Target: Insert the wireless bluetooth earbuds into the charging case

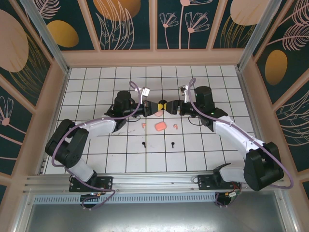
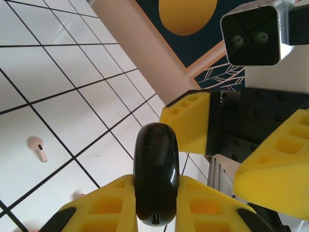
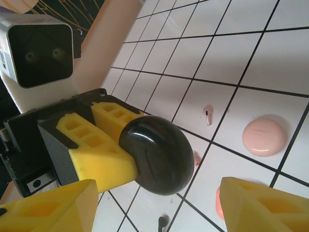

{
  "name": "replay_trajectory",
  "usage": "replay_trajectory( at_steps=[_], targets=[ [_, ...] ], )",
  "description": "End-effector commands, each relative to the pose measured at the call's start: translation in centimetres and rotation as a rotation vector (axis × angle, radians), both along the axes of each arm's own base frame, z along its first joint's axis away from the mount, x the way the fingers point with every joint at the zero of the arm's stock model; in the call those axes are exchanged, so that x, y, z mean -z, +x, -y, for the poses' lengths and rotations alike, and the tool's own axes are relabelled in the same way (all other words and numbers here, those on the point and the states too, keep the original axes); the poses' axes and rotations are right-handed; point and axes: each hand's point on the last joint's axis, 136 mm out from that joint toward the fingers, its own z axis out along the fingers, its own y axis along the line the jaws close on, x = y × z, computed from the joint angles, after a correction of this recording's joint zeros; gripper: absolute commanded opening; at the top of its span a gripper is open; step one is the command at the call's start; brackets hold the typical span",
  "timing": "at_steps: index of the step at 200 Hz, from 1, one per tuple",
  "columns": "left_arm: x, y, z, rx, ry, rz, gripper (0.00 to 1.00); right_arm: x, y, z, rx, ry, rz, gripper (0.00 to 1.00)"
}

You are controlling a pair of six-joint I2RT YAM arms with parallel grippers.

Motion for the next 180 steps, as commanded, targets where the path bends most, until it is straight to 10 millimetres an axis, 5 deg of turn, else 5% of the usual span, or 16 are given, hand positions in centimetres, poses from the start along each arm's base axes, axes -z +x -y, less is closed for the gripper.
replay_trajectory(
  at_steps=[1,41,115,136,180],
  targets=[
    [-1.0,-0.3,0.6,0.049,-0.023,0.022,0.00,-0.2,0.4,-0.3,-0.034,0.012,0.046,0.67],
    [-1.9,-0.7,0.6,0.065,-0.044,0.031,0.00,1.1,1.5,-0.1,-0.005,-0.014,0.022,0.61],
    [-3.8,-1.6,0.2,0.076,-0.073,0.074,0.00,3.6,2.5,3.3,0.102,0.001,-0.060,0.52],
    [-3.9,-1.7,0.1,0.070,-0.075,0.078,0.00,3.2,1.5,3.7,0.101,0.010,-0.062,0.52],
    [-4.0,-1.6,0.1,0.068,-0.081,0.081,0.00,-0.8,-0.8,3.1,0.030,0.123,-0.015,0.52]
  ],
)
